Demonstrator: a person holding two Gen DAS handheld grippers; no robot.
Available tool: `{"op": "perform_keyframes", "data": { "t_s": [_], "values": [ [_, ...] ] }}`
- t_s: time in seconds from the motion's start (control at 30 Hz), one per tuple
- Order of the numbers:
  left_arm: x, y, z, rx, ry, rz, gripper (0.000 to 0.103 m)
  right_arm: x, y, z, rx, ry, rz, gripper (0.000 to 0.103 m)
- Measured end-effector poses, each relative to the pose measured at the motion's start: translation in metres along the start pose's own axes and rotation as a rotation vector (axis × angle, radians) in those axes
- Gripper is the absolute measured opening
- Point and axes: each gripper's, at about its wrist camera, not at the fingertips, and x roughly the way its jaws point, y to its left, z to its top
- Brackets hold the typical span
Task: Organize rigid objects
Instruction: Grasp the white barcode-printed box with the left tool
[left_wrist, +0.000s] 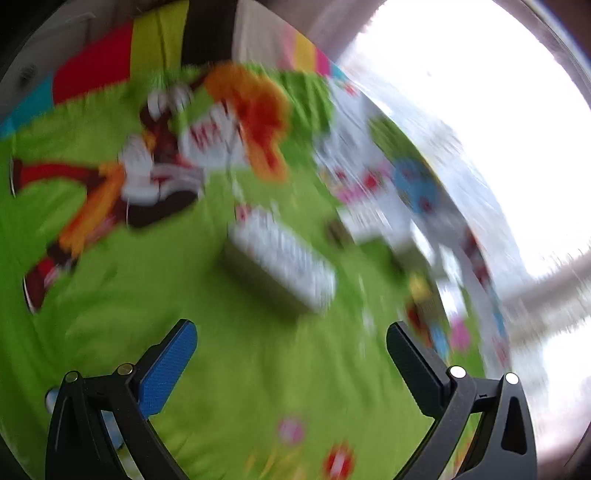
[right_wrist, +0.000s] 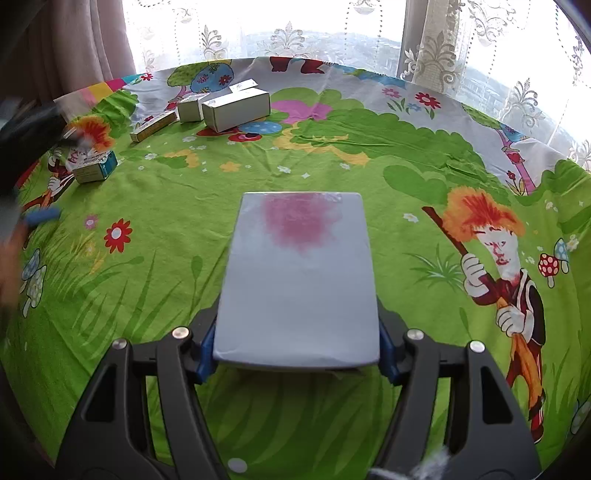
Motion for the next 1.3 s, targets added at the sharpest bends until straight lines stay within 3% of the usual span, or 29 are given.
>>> {"op": "perform_keyframes", "data": {
  "t_s": [0.1,0.2,0.27,0.33,0.37,0.43,0.63,0.73,0.77,0.83,0.93,1.0,1.07,1.13,1.23,1.3],
  "values": [
    [0.029,-0.012,0.018,-0.082,0.036,0.138,0.103,0.0,0.0,0.0,0.001,0.001,0.002,0.07],
    [0.04,-0.022,0.026,-0.042,0.025,0.222,0.103,0.0,0.0,0.0,0.001,0.001,0.007,0.071],
    [0.047,-0.031,0.024,0.082,0.048,0.261,0.103,0.0,-0.001,0.0,0.005,0.001,0.014,0.071],
    [0.049,-0.037,0.017,0.251,0.028,0.295,0.089,0.0,-0.001,0.0,0.005,0.001,0.015,0.071],
    [0.044,-0.033,0.014,0.288,-0.018,0.288,0.081,0.0,-0.001,0.0,0.005,0.001,0.016,0.071],
    [0.038,-0.023,0.012,0.357,-0.025,0.204,0.081,0.0,-0.001,0.0,0.007,0.0,0.016,0.071],
    [0.001,0.012,-0.013,0.677,0.102,-0.046,0.082,0.001,0.0,0.0,0.003,0.0,0.013,0.071],
    [-0.017,0.029,-0.034,0.823,0.114,-0.039,0.085,0.001,0.0,0.0,0.002,-0.001,0.013,0.071],
    [-0.021,0.038,-0.038,0.85,0.109,-0.014,0.091,0.001,0.0,0.0,0.002,0.0,0.013,0.071],
    [-0.026,0.05,-0.034,0.825,0.122,-0.001,0.099,0.001,0.0,-0.001,0.001,-0.001,0.012,0.071],
    [-0.035,0.069,-0.028,0.672,0.147,0.095,0.1,0.001,0.0,-0.001,0.002,0.0,0.01,0.071],
    [-0.043,0.075,-0.022,0.499,0.174,0.071,0.101,0.001,0.0,-0.001,0.001,-0.001,0.009,0.071],
    [-0.043,0.072,-0.019,0.417,0.195,0.013,0.101,0.001,0.0,-0.001,0.001,-0.001,0.011,0.071],
    [-0.036,0.06,-0.021,0.438,0.161,0.04,0.101,0.001,0.0,-0.001,0.0,-0.001,0.011,0.071],
    [-0.024,0.047,-0.03,0.517,0.078,0.16,0.098,0.001,-0.001,-0.001,0.001,-0.002,0.013,0.072],
    [-0.028,0.047,-0.039,0.547,0.022,0.178,0.081,0.001,-0.001,-0.001,0.002,-0.002,0.015,0.072]
  ]
}}
